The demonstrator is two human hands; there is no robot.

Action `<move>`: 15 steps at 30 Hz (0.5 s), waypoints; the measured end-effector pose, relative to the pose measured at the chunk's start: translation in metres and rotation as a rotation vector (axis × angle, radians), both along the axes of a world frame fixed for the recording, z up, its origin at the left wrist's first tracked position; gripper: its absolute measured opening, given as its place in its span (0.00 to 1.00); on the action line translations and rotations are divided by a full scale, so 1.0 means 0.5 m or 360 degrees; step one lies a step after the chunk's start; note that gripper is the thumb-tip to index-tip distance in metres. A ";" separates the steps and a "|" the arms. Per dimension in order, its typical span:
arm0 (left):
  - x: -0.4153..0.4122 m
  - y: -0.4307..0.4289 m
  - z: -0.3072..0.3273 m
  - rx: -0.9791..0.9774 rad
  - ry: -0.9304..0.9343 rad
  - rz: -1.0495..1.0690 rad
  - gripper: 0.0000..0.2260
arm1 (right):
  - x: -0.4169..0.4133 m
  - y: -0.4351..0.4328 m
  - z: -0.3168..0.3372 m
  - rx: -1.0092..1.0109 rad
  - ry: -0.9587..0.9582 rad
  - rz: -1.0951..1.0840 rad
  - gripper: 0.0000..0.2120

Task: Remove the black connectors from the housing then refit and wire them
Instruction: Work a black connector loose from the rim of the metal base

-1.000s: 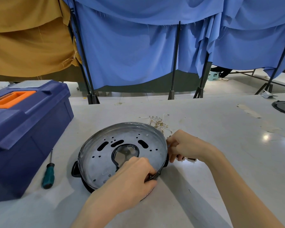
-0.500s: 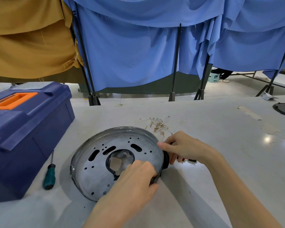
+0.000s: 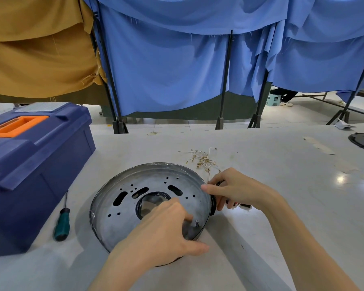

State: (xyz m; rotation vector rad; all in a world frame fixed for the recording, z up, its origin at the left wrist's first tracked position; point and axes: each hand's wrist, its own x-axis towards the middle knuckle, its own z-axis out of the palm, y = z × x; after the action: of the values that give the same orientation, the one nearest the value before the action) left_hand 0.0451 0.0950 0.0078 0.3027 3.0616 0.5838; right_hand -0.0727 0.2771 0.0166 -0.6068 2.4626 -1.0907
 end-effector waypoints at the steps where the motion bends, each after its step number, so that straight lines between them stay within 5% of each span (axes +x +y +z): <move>1: 0.001 0.000 0.001 -0.0026 0.0000 0.0004 0.24 | 0.000 0.000 0.000 0.0004 0.0000 -0.0005 0.16; 15: 0.039 0.036 -0.018 -0.0523 0.0386 0.0046 0.23 | 0.014 -0.003 0.003 -0.0023 -0.0021 -0.0082 0.16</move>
State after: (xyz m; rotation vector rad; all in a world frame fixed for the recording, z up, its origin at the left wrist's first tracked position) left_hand 0.0645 0.1128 -0.0013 0.3439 3.3234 0.0387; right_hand -0.0659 0.2754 0.0183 -0.5416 2.4739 -1.1296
